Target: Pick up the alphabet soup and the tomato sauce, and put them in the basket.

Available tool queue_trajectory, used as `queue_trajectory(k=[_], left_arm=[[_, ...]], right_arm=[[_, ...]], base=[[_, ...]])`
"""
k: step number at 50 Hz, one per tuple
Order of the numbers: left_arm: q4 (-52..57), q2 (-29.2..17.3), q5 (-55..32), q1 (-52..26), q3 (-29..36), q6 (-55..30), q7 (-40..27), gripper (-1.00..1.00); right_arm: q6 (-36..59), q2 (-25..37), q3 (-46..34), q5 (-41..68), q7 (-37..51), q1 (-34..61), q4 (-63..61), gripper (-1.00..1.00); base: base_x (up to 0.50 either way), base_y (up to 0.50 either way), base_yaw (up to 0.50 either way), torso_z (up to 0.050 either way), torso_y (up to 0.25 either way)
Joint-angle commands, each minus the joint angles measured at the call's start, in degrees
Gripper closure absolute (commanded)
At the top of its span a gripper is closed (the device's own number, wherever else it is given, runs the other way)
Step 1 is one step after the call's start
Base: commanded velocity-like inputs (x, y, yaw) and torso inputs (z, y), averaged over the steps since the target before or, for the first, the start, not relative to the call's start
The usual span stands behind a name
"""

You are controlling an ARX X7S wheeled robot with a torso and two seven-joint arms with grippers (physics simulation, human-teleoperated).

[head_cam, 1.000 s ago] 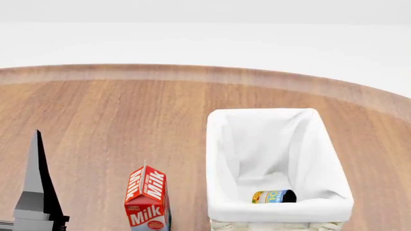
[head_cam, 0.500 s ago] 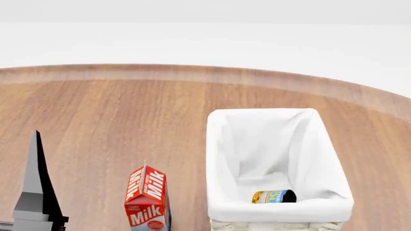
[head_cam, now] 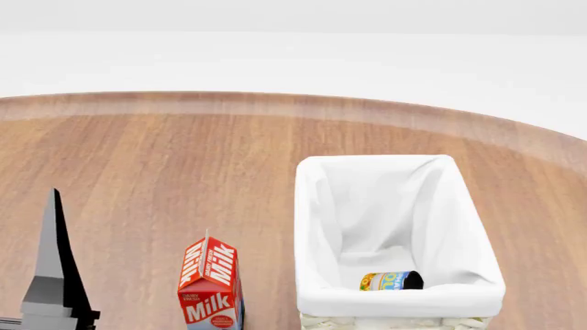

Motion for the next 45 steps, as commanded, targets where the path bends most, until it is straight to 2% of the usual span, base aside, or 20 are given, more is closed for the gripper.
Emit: queue_trajectory(k=[1,8,20,39,45], left_arm=[[0.47,-0.12,-0.23,-0.36,0.03,-0.77,-0.12,-1.00],[0.47,-0.15,-0.33,-0.59,0.14,-0.86,-0.13,-1.00],[0.74,-0.21,-0.33,-0.88,0.39,-1.28,-0.28,-1.00],[1.09,-0.32,-0.41,-1.49,0.87,-1.99,-0.40,-1.00],[1.48,-0.35,-0.66,-2.05,0.85,-2.84,-0.40,-1.00]], right_arm=[[-0.14,0.13,0.40,-0.83,-0.08,-0.67,0.31,1.00],[0.42,0.67,0.37,-1.55,1.00,0.39,-1.49,1.00],[1.04,5.91,0.14,-4.16,3.97,7.62,-9.85,1.00],[4.89,16.58,0.65,-6.30,9.84,26.74,-28.19,1.00],[5.05,18.68,1.31,-6.45,10.05,29.95,-30.14,1.00]], base=[[0.00,0.00,0.00,0.000,0.000],[0.00,0.00,0.00,0.000,0.000],[0.00,0.00,0.00,0.000,0.000],[0.00,0.00,0.00,0.000,0.000],[0.00,0.00,0.00,0.000,0.000]])
